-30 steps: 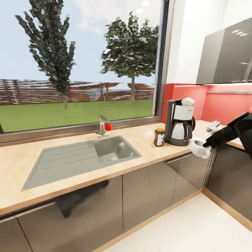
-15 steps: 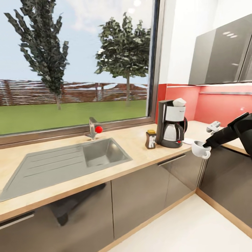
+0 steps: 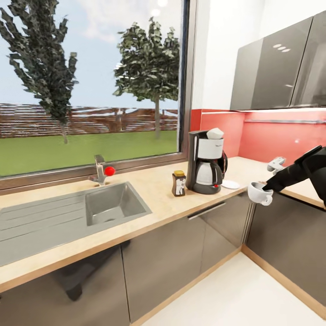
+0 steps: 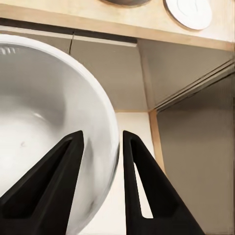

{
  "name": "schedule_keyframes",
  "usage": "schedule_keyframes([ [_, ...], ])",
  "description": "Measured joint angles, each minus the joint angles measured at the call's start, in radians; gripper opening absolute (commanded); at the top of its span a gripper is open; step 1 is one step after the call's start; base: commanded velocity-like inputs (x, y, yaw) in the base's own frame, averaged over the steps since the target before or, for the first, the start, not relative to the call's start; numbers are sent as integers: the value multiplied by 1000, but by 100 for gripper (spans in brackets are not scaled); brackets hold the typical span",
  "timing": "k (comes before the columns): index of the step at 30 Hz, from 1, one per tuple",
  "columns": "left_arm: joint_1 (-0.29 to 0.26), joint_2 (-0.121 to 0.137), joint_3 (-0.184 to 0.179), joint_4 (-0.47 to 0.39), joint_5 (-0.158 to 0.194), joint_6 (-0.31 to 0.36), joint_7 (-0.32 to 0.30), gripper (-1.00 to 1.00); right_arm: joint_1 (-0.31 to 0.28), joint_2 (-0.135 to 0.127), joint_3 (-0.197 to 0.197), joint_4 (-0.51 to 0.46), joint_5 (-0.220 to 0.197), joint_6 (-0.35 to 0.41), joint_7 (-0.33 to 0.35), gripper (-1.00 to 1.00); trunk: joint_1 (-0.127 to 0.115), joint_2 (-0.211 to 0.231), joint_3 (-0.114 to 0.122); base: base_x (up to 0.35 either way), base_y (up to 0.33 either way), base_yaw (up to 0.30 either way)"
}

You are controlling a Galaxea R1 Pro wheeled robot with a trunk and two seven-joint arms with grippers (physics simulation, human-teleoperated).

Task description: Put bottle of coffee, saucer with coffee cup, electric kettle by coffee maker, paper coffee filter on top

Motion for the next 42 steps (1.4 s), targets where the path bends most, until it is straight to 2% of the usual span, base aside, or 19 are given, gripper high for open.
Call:
schedule_keyframes([
  [15, 0, 0, 0, 0, 0, 0, 0, 100, 0, 0, 0, 16, 0, 1, 0, -100, 0, 0, 11, 4, -37, -217],
  [38, 0, 0, 0, 0, 0, 0, 1, 100, 0, 0, 0, 28, 1, 0, -2, -100, 0, 0, 12, 85, -294, -4],
  [42, 0, 1, 2, 0, 0, 0, 0, 100, 0, 0, 0, 27, 0, 0, -3, -100, 0, 0, 12, 24, -124, 136],
])
